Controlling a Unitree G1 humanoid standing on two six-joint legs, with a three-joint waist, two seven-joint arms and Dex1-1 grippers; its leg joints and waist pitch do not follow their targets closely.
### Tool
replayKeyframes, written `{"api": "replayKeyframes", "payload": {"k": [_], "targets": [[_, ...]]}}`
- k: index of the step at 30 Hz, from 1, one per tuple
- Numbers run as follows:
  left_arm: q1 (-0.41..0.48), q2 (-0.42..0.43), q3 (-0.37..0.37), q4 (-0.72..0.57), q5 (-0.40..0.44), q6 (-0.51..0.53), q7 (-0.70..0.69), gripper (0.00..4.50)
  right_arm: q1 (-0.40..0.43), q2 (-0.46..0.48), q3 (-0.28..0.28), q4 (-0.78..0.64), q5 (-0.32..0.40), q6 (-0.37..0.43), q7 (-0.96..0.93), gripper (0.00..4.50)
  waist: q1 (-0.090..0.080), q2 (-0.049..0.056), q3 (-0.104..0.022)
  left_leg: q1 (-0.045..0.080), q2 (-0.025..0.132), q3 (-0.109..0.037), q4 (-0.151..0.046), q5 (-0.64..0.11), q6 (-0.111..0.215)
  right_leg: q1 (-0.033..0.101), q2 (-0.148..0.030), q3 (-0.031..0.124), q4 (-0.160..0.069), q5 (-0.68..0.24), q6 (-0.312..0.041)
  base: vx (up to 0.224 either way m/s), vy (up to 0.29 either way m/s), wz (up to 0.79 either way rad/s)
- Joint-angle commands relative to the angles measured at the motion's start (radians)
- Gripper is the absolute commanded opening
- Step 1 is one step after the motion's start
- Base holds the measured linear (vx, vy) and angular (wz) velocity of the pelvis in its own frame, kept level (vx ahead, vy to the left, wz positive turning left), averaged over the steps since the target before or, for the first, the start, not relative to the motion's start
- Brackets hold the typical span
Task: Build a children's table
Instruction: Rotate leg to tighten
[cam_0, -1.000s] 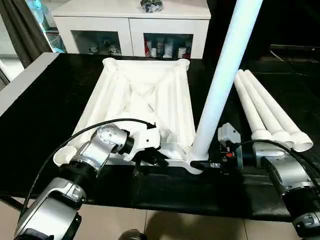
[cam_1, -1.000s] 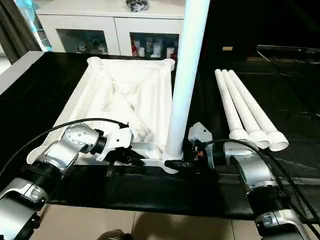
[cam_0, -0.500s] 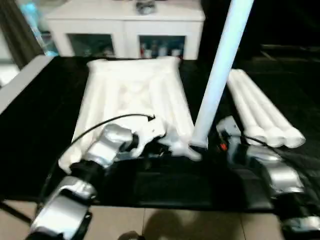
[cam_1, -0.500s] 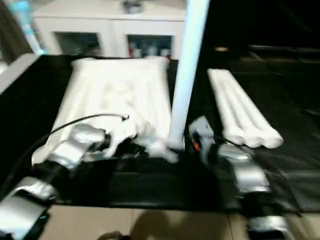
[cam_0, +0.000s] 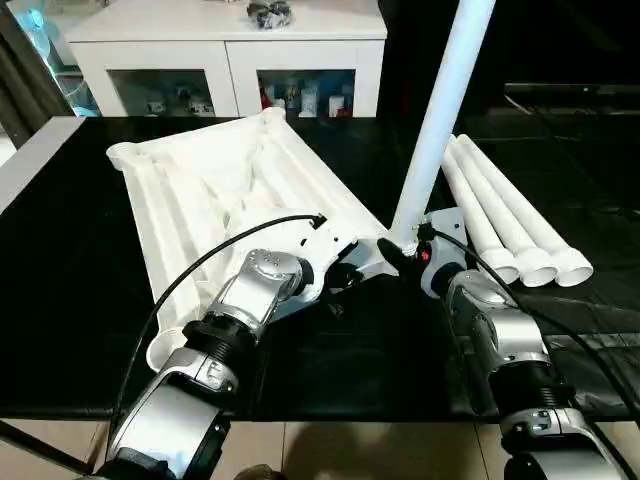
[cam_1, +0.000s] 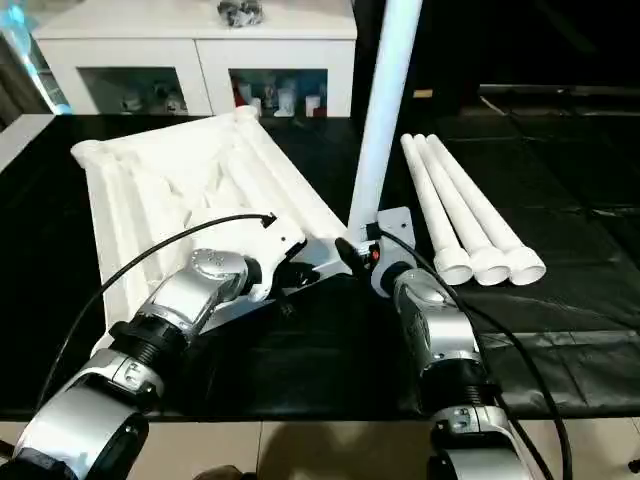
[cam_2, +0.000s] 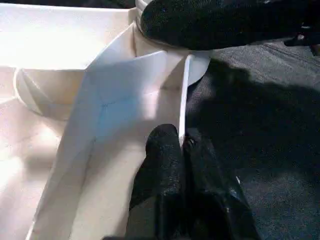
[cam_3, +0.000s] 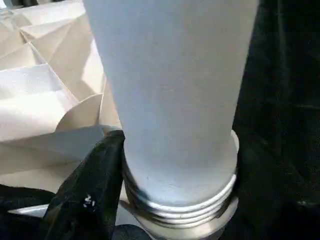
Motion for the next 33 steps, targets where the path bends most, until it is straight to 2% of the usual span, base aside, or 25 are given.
{"api": "replayKeyframes", "payload": {"k": [1,3,4,5,7,9,12,17,21,22,27,28,31,33], "targets": [[-0.022,-0.001,0.014,-0.064,-0.014,-0.054,0.036,0.0,0.039,0.052,0.083,-0.023,0.041,0.017,0.098,3.51,0.005,-0.01,-0.074,0.022,0.061,-0.029,-0.063,-0.161,0.097,0.056,-0.102,0.054,-0.076,-0.133,-0.196,0.0,0.0,0.0],[-0.016,0.009,0.012,-0.068,-0.014,-0.057,0.023,0.0,0.049,0.04,0.079,-0.039,0.043,0.017,0.107,3.66,0.003,-0.01,-0.073,0.022,0.063,-0.03,-0.065,-0.177,0.09,0.057,-0.102,0.054,-0.079,-0.16,-0.186,0.0,0.0,0.0],[-0.008,0.025,0.006,-0.071,-0.008,-0.065,0.006,0.0,0.064,0.022,0.076,-0.062,0.05,0.012,0.134,3.91,0.001,-0.008,-0.073,0.022,0.062,-0.031,-0.066,-0.187,0.085,0.057,-0.103,0.054,-0.079,-0.17,-0.185,0.0,0.0,0.0],[-0.003,0.035,0.002,-0.075,-0.003,-0.066,-0.002,0.0,0.073,0.01,0.074,-0.076,0.054,0.008,0.15,3.91,-0.001,-0.009,-0.072,0.021,0.062,-0.03,-0.066,-0.195,0.083,0.059,-0.103,0.054,-0.081,-0.178,-0.184,0.0,0.0,0.0],[0.009,0.058,-0.004,-0.083,-0.004,-0.065,-0.036,0.0,0.096,-0.028,0.071,-0.112,0.062,-0.002,0.191,4.04,-0.001,-0.009,-0.072,0.022,0.063,-0.031,-0.065,-0.196,0.085,0.059,-0.103,0.055,-0.082,-0.182,-0.177,0.0,0.0,0.0],[0.024,0.095,-0.014,-0.096,-0.008,-0.086,-0.099,0.0,0.132,-0.096,0.067,-0.171,0.081,-0.007,0.284,4.37,0.0,-0.011,-0.072,0.02,0.063,-0.03,-0.064,-0.191,0.091,0.059,-0.103,0.055,-0.081,-0.182,-0.175,0.0,0.0,0.0],[0.031,0.121,-0.025,-0.095,-0.009,-0.125,-0.143,0.0,0.152,-0.145,0.067,-0.203,0.095,-0.01,0.35,4.46,0.001,-0.01,-0.071,0.02,0.064,-0.03,-0.064,-0.194,0.094,0.057,-0.103,0.054,-0.082,-0.189,-0.177,0.0,0.0,0.0],[0.044,0.195,-0.059,-0.079,-0.018,-0.235,-0.284,0.0,0.178,-0.29,0.064,-0.241,0.115,-0.037,0.539,4.46,0.017,-0.008,-0.071,0.024,0.068,-0.03,-0.063,-0.205,0.091,0.054,-0.103,0.055,-0.084,-0.213,-0.168,0.0,0.0,0.0],[0.058,0.231,-0.085,-0.085,-0.029,-0.286,-0.393,0.0,0.175,-0.349,0.077,-0.245,0.127,-0.041,0.627,4.46,0.027,-0.006,-0.072,0.026,0.07,-0.028,-0.062,-0.204,0.092,0.05,-0.102,0.054,-0.081,-0.202,-0.178,0.0,0.0,0.0],[0.059,0.241,-0.097,-0.079,-0.022,-0.308,-0.416,0.0,0.173,-0.362,0.084,-0.247,0.133,-0.039,0.652,4.46,0.034,-0.006,-0.073,0.027,0.07,-0.027,-0.061,-0.202,0.093,0.05,-0.102,0.053,-0.081,-0.2,-0.182,0.0,0.0,0.0],[0.06,0.263,-0.124,-0.069,-0.021,-0.362,-0.493,0.0,0.158,-0.385,0.115,-0.242,0.134,-0.049,0.721,4.46,0.054,-0.005,-0.073,0.03,0.075,-0.028,-0.061,-0.214,0.087,0.046,-0.104,0.054,-0.078,-0.2,-0.188,0.0,0.0,0.0],[0.062,0.268,-0.134,-0.071,-0.02,-0.374,-0.514,0.0,0.152,-0.385,0.129,-0.233,0.123,-0.066,0.73,4.46,0.057,-0.008,-0.074,0.03,0.075,-0.028,-0.061,-0.217,0.083,0.046,-0.106,0.053,-0.077,-0.206,-0.189,0.0,0.0,0.0],[0.061,0.279,-0.157,-0.065,-0.018,-0.406,-0.566,0.0,0.135,-0.387,0.166,-0.213,0.1,-0.104,0.757,4.46,0.059,-0.005,-0.072,0.032,0.077,-0.029,-0.065,-0.238,0.07,0.044,-0.106,0.054,-0.08,-0.232,-0.185,0.0,0.0,0.0],[0.059,0.28,-0.163,-0.058,-0.016,-0.422,-0.588,0.0,0.126,-0.389,0.188,-0.2,0.083,-0.127,0.779,4.46,0.059,-0.008,-0.072,0.031,0.077,-0.029,-0.065,-0.243,0.066,0.045,-0.108,0.053,-0.079,-0.23,-0.186,0.0,0.0,0.0]]}}
